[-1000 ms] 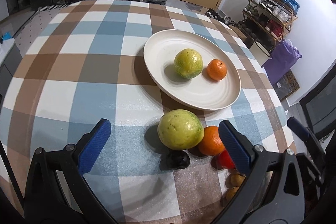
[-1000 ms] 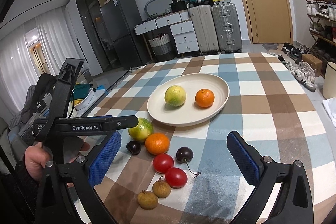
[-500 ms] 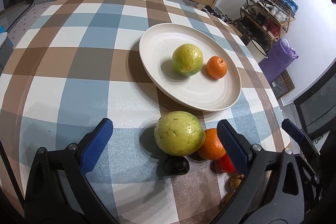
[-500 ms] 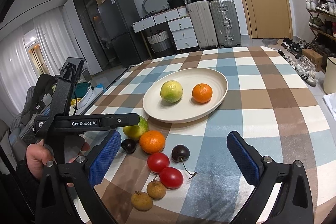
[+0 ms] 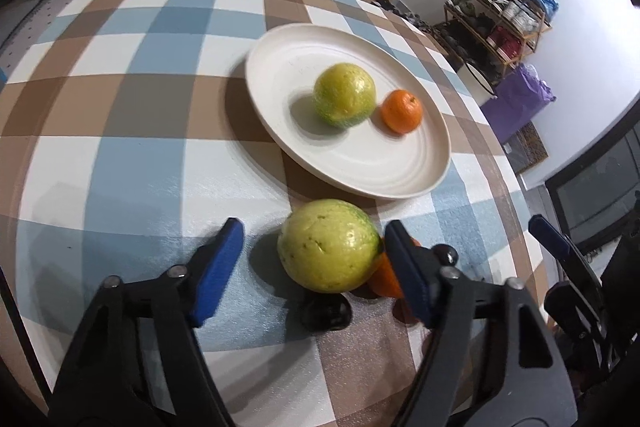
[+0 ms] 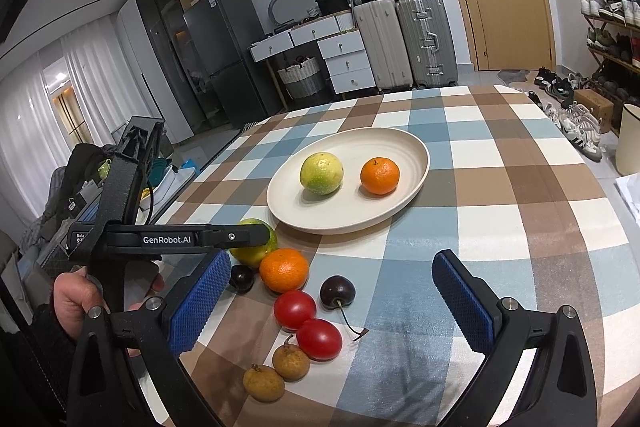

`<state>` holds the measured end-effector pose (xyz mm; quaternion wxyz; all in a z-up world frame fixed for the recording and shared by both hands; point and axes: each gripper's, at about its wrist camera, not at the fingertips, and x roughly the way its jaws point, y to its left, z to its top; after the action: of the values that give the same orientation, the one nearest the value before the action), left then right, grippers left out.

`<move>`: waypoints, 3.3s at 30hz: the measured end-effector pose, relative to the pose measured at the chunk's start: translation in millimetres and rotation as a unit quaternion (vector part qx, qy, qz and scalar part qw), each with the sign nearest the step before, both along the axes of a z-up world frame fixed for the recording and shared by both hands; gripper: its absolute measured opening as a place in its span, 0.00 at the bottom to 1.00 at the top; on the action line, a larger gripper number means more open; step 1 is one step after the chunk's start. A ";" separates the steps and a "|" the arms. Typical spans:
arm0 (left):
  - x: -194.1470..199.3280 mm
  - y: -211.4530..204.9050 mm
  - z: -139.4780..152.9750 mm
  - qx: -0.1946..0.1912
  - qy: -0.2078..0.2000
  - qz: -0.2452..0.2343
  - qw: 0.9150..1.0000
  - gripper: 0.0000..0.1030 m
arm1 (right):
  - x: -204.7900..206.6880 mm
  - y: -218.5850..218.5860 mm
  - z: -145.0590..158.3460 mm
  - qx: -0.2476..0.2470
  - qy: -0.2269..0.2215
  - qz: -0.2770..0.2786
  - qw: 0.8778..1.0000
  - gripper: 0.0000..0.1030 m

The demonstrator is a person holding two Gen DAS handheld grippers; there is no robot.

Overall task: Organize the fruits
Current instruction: 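Grasp the second yellow-green pomelo with the left tool, then lift the pomelo with the left tool while the right tool grasps another mandarin orange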

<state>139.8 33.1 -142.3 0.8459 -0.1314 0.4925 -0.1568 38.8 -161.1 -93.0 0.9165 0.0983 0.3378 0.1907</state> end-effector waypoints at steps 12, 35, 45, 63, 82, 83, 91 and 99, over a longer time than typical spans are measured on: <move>-1.9 -2.6 -3.1 -0.016 -0.005 -0.014 1.000 0.50 | 0.2 -1.2 -0.8 -0.001 0.001 -0.001 1.000 1.00; -35.5 31.5 41.1 -0.022 -0.057 0.015 0.998 0.50 | -15.9 5.9 -8.6 0.003 0.014 0.015 1.000 1.00; -55.4 43.6 51.9 -0.026 -0.070 0.021 0.997 0.50 | -23.3 17.8 -14.8 -0.006 0.028 0.029 0.999 1.00; -77.5 75.5 52.0 -0.033 -0.076 0.041 0.996 0.50 | 27.5 56.9 -26.2 -0.037 0.051 0.074 0.995 0.94; -63.4 75.8 45.2 -0.037 -0.068 0.037 0.996 0.50 | 57.5 84.6 -47.7 -0.077 0.085 0.102 0.988 0.70; -62.4 75.4 45.0 -0.037 -0.068 0.036 0.996 0.50 | 58.0 85.7 -47.8 -0.080 0.084 0.104 0.988 0.66; -58.0 72.9 46.2 -0.038 -0.071 0.035 0.996 0.50 | 56.9 96.3 -49.6 -0.127 0.077 0.120 0.982 0.44; -53.1 70.0 49.3 -0.038 -0.074 0.034 0.996 0.50 | 55.7 89.2 -45.7 -0.109 0.072 0.119 0.984 0.40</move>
<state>86.7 103.1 -93.0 0.8793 -0.1681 0.4175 -0.1557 94.5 -71.9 -138.7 0.8658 -0.0301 0.4308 0.2529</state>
